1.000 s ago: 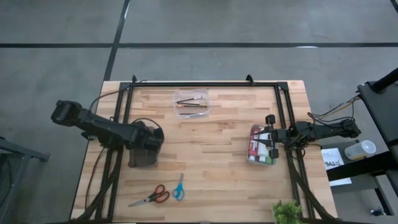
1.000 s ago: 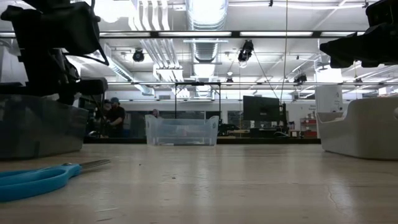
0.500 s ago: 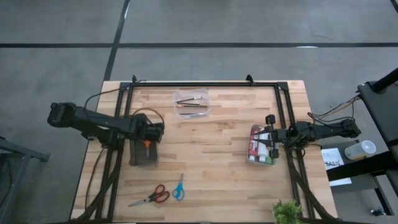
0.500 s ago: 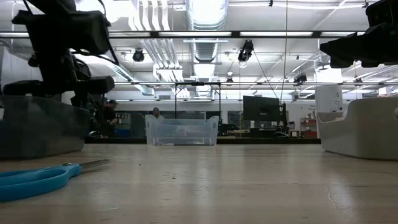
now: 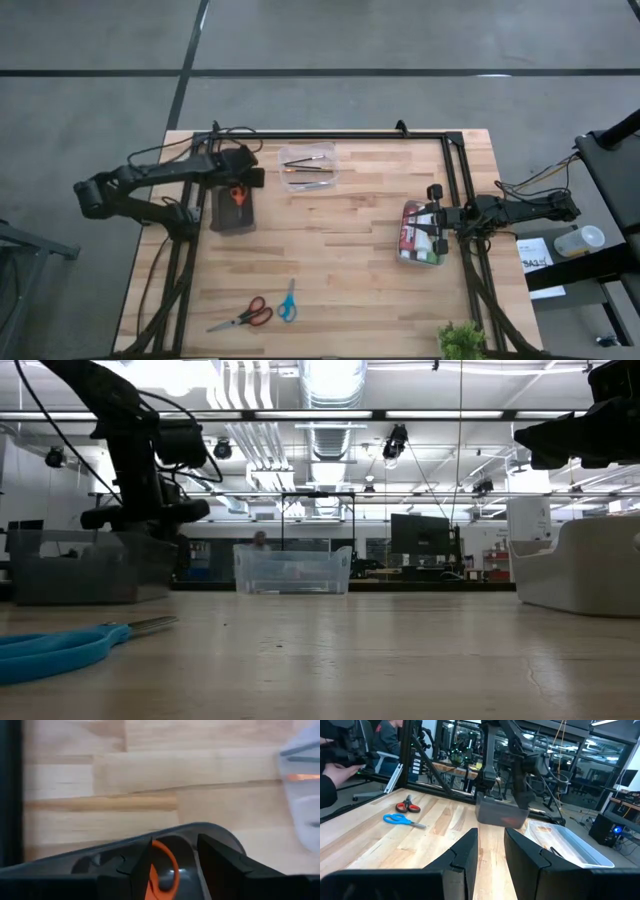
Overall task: Pick & Place Paint Supplies
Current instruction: Put the black scissors into the black bin
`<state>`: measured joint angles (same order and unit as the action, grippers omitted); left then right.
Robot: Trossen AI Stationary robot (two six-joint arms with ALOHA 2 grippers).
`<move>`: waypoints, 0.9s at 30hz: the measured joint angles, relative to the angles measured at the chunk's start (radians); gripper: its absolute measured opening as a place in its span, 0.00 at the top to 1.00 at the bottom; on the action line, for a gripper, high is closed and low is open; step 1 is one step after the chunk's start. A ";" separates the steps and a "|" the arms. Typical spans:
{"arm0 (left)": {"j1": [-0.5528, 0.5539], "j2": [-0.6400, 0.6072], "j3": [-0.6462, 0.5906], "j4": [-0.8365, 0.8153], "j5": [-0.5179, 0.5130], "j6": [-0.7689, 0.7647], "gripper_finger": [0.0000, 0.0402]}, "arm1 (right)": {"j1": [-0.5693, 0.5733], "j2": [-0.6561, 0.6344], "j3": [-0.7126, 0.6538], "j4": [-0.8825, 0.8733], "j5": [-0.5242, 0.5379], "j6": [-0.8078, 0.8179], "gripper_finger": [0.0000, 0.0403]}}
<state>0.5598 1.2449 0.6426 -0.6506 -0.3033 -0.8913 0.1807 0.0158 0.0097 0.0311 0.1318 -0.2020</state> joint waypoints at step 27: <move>-1.016 -0.002 0.318 -0.232 -0.101 -0.642 0.59 | 0.000 0.000 0.000 0.000 0.000 0.000 0.77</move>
<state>-0.4564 1.2425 0.9607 -0.8830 -0.4042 -1.5330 0.1806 0.0154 0.0097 0.0314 0.1318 -0.2017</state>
